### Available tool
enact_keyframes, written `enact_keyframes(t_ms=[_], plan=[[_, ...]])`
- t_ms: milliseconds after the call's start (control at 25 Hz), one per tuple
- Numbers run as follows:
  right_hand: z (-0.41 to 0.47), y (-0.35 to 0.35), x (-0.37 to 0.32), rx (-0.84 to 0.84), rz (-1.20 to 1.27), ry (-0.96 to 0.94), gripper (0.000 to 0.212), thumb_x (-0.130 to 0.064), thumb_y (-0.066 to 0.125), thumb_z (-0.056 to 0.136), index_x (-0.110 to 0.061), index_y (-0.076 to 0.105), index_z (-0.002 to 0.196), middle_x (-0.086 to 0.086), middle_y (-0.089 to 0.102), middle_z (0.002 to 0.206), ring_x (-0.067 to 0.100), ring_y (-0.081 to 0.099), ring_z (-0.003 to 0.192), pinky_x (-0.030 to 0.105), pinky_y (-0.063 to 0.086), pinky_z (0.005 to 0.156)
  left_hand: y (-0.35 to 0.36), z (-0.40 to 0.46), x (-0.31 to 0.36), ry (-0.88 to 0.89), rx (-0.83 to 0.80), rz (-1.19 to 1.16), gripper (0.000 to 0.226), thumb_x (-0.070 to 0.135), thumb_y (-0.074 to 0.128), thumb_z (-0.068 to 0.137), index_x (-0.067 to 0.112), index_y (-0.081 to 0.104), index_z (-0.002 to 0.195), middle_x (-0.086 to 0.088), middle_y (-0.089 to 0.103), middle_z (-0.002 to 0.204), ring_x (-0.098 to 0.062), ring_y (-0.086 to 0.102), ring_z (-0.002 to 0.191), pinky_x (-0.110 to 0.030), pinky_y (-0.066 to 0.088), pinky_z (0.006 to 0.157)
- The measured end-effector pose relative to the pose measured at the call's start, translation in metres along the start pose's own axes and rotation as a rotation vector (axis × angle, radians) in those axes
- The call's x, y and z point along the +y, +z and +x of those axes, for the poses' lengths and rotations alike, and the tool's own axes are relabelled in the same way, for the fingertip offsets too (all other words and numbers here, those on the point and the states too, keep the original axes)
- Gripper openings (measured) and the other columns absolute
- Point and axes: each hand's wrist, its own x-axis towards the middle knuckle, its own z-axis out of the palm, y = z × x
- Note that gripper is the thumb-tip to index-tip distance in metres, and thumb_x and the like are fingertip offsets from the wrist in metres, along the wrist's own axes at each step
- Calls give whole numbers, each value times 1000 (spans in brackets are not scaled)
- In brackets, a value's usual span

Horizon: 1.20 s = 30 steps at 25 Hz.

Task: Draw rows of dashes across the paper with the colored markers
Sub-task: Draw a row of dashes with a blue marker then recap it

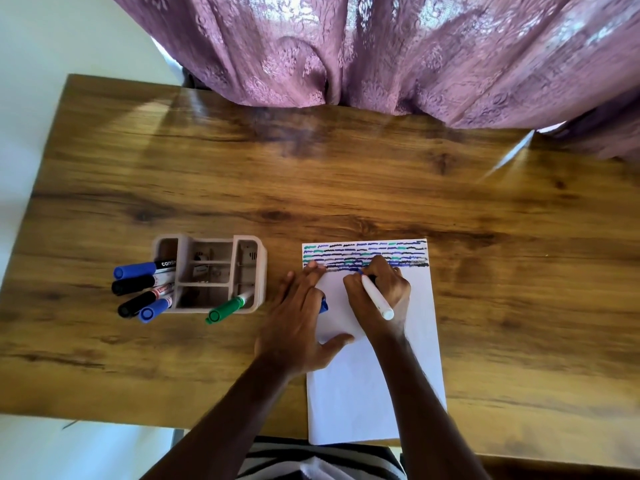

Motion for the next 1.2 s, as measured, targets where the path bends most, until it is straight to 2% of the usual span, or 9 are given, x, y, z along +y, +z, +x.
enact_keyframes(t_ms=[240, 400, 480, 560, 720, 840, 960, 1040, 1200], plan=[[1, 1, 1, 4, -21, 8, 27, -26, 75, 76, -3, 65, 88, 12, 76, 85, 22, 70, 65, 6, 42, 62, 0, 0, 0, 10, 25, -13, 97, 74, 65, 76, 8, 44, 144, -8, 42, 157, -23, 32, 150, -46, 27, 123], [4, -10, -7, 22, 172, 69, 16, -21, 69, 78, -8, 59, 76, 0, 66, 71, 2, 55, 60, 9, 39, 53, -2, 0, 1, 29, 45, -25, 94, 72, 67, 75, 8, 45, 141, -8, 44, 155, -24, 34, 148, -47, 28, 122], [11, -23, -7, -1, 395, 125, 17, -10, 67, 81, -7, 53, 72, 0, 58, 65, 5, 51, 57, 22, 40, 51, -5, 0, 3, 20, 36, -53, 90, 72, 66, 75, 8, 48, 136, -8, 44, 155, -23, 34, 148, -48, 29, 121], [18, -38, -11, -100, 554, 187, 15, 2, 70, 85, 0, 57, 78, 7, 60, 70, 17, 56, 64, 33, 44, 54, -10, 0, 4, -6, 30, -132, 83, 72, 58, 82, 9, 47, 135, -7, 41, 157, -21, 31, 150, -48, 27, 122], [14, -70, -36, -228, 685, 170, 12, 8, 76, 83, 4, 65, 83, 16, 63, 73, 23, 61, 64, 33, 48, 55, -30, -5, 11, -6, 86, -418, 53, 49, 32, 102, 13, 41, 140, -9, 39, 158, -20, 29, 151, -48, 24, 122], [3, -91, -59, -363, 921, 190, 9, 0, 70, 86, 5, 63, 82, 27, 61, 71, 25, 58, 63, 29, 45, 56, -49, -16, 22, -89, 57, -634, 36, 37, 37, 102, 19, 52, 129, -2, 62, 126, -14, 60, 119, -44, 48, 100], [-5, -103, -80, -461, 1037, 247, 12, -16, 63, 79, -4, 63, 79, 21, 64, 66, 23, 56, 55, 27, 40, 49, -66, -27, 29, -97, 78, -697, 17, 30, 53, 100, 21, 60, 112, 3, 63, 100, -12, 63, 87, -25, 51, 75], [-6, -106, -91, -466, 1030, 261, 8, -18, 64, 75, -11, 65, 71, 11, 63, 60, 20, 56, 50, 23, 39, 49, -77, -31, 29, -96, 125, -723, 15, 21, 62, 96, 16, 66, 109, 4, 64, 96, -9, 61, 85, -15, 45, 73], [-9, -107, -101, -461, 1012, 235, 9, -19, 65, 72, -20, 67, 64, 5, 60, 59, 18, 56, 49, 23, 43, 49, -94, -37, 27, -72, 164, -751, 16, 14, 68, 92, 14, 69, 107, 11, 65, 101, -5, 63, 93, -10, 46, 78]])
